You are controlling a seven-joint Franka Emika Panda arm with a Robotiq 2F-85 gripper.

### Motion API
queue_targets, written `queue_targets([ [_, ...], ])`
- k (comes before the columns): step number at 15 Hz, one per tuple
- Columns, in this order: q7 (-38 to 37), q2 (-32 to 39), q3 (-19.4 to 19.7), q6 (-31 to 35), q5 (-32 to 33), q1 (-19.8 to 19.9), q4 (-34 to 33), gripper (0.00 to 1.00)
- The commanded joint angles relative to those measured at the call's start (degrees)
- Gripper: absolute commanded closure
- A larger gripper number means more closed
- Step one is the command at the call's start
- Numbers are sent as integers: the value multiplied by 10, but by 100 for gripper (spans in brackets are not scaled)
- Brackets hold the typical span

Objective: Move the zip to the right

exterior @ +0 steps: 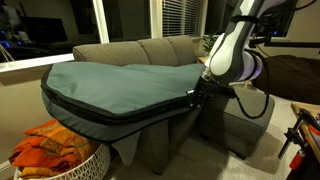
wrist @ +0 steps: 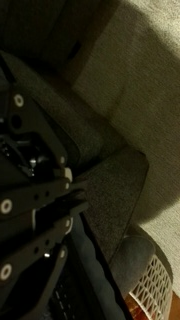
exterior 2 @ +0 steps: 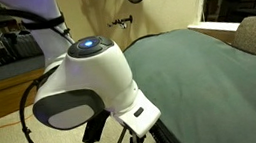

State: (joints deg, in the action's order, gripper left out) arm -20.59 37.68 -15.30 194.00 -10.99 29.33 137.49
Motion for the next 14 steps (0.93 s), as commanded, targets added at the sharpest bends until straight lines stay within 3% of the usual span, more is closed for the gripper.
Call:
queue_targets([
  [1,12,-56,59,-31,-13,-40,41,54],
  [5,25,-66,130,-34,-28,-132,54,29],
  [9,30,-73,168,-33,-39,-222,70,3],
  [14,39,-66,206,-29,-50,-317,81,0],
])
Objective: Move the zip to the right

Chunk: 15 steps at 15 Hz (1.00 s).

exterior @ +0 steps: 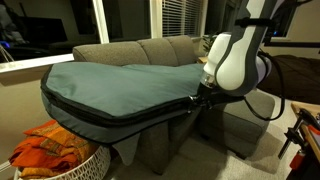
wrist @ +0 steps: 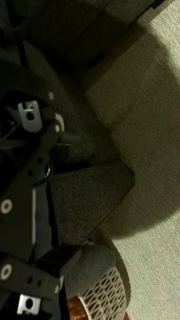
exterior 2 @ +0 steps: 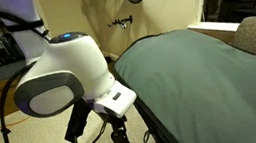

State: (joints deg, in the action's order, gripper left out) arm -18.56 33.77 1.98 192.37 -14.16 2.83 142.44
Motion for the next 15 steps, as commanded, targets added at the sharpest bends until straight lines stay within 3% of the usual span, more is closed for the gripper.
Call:
queue_targets([
  [1,19,-23,54,-10,-27,-78,31,0],
  [5,19,-14,97,-8,-48,-129,35,0],
  [8,20,-13,117,-13,-55,-147,31,0],
  [15,21,-15,114,-17,-48,-123,19,0],
])
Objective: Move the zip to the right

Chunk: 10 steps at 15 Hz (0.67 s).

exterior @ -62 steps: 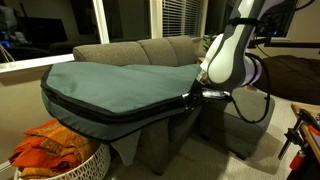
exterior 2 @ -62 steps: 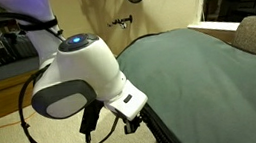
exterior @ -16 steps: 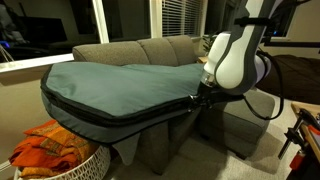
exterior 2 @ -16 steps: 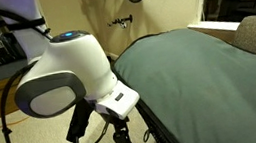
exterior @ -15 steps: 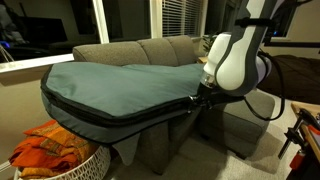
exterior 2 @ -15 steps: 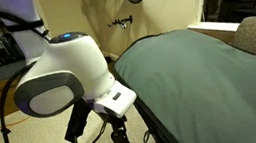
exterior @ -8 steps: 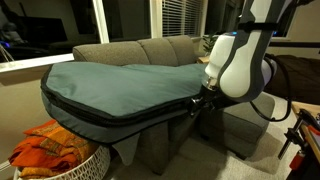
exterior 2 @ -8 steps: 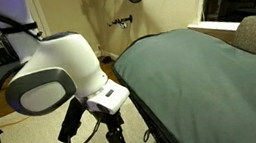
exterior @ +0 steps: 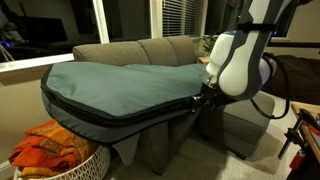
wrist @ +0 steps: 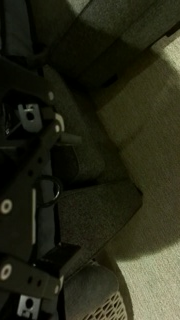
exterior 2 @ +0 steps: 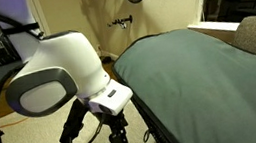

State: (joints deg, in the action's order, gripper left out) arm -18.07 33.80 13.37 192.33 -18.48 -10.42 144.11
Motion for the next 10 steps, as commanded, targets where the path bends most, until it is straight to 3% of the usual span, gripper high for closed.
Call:
queue_targets([
  [1,16,-14,0,-17,-5,12,-1,0],
  [10,12,5,-13,-39,2,42,-54,0],
])
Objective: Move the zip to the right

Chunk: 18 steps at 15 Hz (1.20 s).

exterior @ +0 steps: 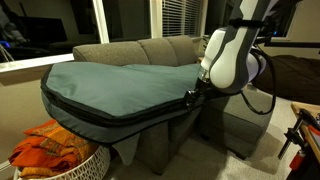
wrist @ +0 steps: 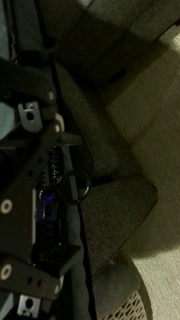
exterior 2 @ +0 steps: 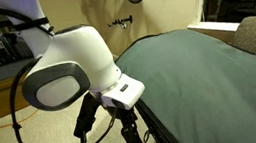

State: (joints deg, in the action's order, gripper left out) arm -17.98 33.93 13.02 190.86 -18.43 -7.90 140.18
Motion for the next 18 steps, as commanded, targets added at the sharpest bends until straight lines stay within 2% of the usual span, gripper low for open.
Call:
queue_targets([
  [1,11,7,-9,-34,2,19,-23,0],
  [8,9,31,-10,-76,10,41,-71,0],
  [14,32,38,-66,-70,25,105,-82,0],
  [18,50,40,-88,-70,38,136,-85,0],
])
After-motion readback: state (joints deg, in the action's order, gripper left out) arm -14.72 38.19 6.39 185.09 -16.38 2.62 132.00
